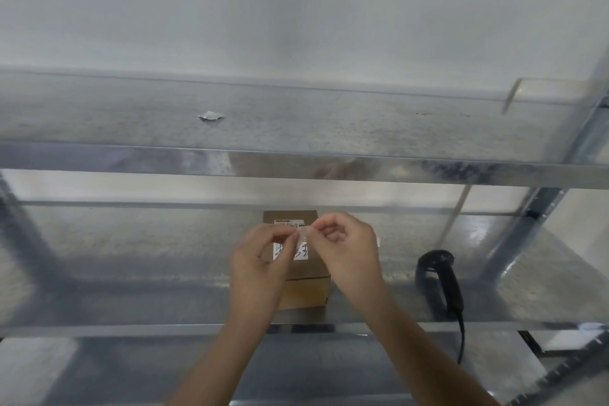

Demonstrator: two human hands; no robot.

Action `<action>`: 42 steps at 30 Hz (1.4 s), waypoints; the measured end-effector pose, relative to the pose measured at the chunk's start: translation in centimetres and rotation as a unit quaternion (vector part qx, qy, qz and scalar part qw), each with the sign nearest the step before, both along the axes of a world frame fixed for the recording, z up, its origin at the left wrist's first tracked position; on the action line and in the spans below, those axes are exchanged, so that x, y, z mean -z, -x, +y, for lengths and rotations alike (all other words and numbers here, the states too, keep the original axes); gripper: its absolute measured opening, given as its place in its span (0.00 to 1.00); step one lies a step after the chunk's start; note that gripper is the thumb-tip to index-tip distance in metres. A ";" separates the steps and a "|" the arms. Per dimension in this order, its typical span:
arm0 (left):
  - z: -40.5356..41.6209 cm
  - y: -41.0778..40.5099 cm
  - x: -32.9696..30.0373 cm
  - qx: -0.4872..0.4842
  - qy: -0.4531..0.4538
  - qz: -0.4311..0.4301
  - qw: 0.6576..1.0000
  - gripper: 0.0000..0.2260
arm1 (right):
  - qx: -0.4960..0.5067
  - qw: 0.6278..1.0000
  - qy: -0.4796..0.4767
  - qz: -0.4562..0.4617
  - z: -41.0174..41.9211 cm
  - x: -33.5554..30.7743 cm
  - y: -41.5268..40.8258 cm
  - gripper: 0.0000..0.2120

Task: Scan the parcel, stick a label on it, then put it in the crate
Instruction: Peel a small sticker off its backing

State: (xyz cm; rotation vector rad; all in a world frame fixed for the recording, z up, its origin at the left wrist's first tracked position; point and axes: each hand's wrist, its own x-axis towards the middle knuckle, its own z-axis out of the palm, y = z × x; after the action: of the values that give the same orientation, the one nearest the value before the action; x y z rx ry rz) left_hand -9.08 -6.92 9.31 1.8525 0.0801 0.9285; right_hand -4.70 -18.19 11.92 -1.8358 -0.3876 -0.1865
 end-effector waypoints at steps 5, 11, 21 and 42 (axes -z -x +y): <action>0.3 0.0 0.6 -0.011 -0.115 -0.082 0.990 0.06 | -0.077 0.975 -0.121 0.169 0.0 -1.1 0.5 0.11; 0.7 0.0 0.9 -0.020 -0.184 -0.115 0.976 0.06 | -0.103 0.965 -0.129 0.207 -0.7 -1.9 0.7 0.08; 0.8 0.0 1.0 -0.029 -0.194 -0.132 0.972 0.07 | -0.128 0.963 -0.113 0.209 -1.5 -2.6 1.3 0.08; -0.4 1.3 -2.6 0.101 0.194 0.019 0.976 0.04 | -0.135 0.985 0.009 0.109 -1.8 -3.5 1.2 0.06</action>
State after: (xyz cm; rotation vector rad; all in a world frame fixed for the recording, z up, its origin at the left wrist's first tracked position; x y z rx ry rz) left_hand -10.37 -7.30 11.92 1.4849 0.0883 0.6813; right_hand -5.89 -20.01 15.38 -1.7781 -0.4787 0.2038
